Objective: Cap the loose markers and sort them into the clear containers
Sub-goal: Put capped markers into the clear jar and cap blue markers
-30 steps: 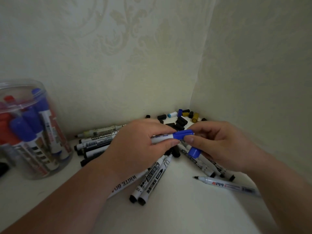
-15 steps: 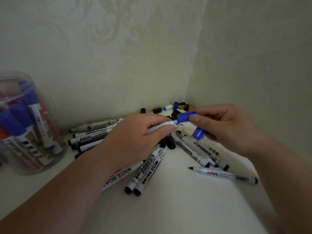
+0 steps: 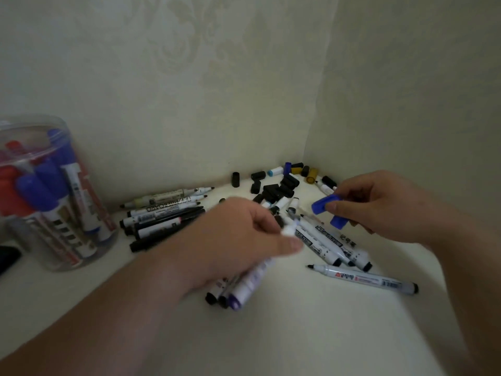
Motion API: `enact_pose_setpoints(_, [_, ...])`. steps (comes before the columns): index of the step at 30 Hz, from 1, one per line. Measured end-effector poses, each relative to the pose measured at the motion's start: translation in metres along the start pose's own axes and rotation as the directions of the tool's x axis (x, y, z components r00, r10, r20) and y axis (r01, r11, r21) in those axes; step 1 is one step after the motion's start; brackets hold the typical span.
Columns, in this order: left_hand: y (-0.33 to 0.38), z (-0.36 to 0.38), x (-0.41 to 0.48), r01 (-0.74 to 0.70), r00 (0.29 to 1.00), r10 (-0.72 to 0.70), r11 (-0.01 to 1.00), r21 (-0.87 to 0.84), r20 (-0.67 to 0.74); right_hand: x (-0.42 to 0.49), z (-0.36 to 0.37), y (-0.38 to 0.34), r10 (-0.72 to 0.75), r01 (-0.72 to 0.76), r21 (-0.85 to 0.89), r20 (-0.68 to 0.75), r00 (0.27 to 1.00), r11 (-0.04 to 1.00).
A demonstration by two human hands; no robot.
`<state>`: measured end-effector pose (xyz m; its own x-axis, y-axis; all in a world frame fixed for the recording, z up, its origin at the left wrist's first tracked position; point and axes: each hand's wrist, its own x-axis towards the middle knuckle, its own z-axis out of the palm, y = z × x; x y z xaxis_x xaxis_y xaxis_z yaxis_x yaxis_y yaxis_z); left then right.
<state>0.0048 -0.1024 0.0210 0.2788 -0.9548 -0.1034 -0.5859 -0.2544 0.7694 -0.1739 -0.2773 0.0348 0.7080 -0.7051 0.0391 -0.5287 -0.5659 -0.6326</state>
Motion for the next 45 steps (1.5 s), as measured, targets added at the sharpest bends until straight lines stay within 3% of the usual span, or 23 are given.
enact_pose_setpoints(4, [0.004, 0.036, 0.005, 0.048, 0.997, -0.065, 0.920, 0.389, 0.030, 0.003, -0.007, 0.008, 0.057, -0.053, 0.041, -0.103, 0.993, 0.998])
enact_pose_setpoints(8, [0.003, 0.046, 0.006, 0.050, 0.999, -0.052, 0.852, 0.521, -0.011, 0.005, -0.008, 0.010, 0.074, -0.072, 0.027, -0.102, 0.992, 0.997])
enact_pose_setpoints(13, [0.002, 0.035, 0.004, 0.059, 0.998, -0.034, 0.843, 0.534, -0.057, 0.006, -0.014, 0.016, 0.122, -0.137, -0.074, -0.178, 0.976, 0.988])
enact_pose_setpoints(23, [0.000, 0.029, 0.007, 0.006, 0.998, -0.039, 0.803, 0.596, 0.043, 0.012, -0.022, 0.023, 0.172, -0.251, -0.248, -0.301, 0.938, 0.936])
enact_pose_setpoints(30, [-0.007, 0.024, 0.008, -0.028, 1.000, 0.018, 0.816, 0.577, 0.024, 0.026, 0.006, 0.022, 0.192, -0.212, -0.358, -0.092, 0.977, 0.909])
enact_pose_setpoints(45, [-0.007, 0.009, 0.009, 0.000, 0.999, 0.023, 0.842, 0.539, -0.037, 0.036, 0.023, 0.021, 0.196, -0.230, -0.424, -0.121, 0.973, 0.876])
